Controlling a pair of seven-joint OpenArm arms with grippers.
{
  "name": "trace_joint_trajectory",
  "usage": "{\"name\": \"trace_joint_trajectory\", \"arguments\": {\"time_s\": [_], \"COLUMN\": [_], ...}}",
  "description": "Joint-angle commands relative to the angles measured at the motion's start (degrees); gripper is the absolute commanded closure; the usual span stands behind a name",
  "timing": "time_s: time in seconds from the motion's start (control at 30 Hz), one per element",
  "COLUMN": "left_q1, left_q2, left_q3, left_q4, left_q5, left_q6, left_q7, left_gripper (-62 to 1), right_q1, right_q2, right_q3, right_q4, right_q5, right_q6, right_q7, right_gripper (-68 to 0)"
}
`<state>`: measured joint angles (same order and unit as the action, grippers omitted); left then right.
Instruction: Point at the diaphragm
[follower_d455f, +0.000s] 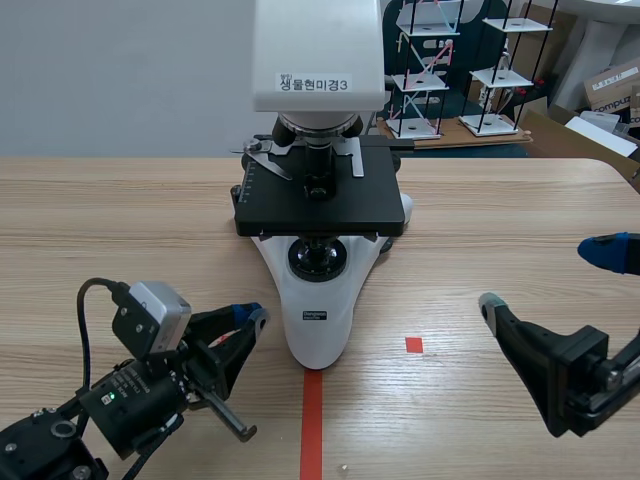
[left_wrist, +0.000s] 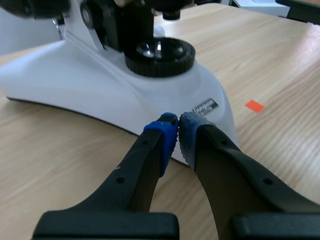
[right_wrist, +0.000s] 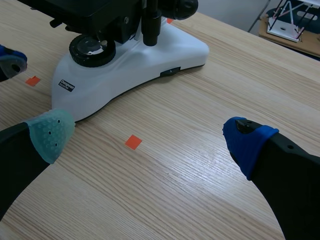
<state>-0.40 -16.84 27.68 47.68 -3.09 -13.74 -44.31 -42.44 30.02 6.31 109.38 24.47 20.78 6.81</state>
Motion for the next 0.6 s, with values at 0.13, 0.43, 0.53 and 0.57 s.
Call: {"name": "trace_joint_trajectory", "arguments": {"time_s": [0.13, 0.43, 0.53, 0.57], "left_q1": [-0.8, -2.3, -2.6, -2.7], "left_q2": [1.1, 3.7, 4.6, 4.8], "left_q3": [-0.6, -0.6, -0.6, -0.6], "left_q4": [0.7, -3.7, -5.8, -6.3], "left_q5": [-2.4, -3.8, -3.7, -3.7], "left_q6": [-0.3, -0.3, -0.3, -0.3], "left_q7": [-6.1, -11.5, -14.1, -15.1], "left_gripper": [-5.5, -5.5, -5.6, -5.6], "right_q1": [0.5, 0.5, 0.5, 0.5], "right_q2": [0.6, 0.6, 0.6, 0.6], "right_q3": [0.5, 0.5, 0.5, 0.5], "right_q4": [0.8, 0.8, 0.8, 0.8], "right_q5": [0.3, 0.3, 0.3, 0.3], "right_q6": [0.0, 0.0, 0.0, 0.0], "right_q7": [0.8, 0.8, 0.8, 0.9], "right_gripper": [-67.1, -67.1, -67.1, -67.1]}}
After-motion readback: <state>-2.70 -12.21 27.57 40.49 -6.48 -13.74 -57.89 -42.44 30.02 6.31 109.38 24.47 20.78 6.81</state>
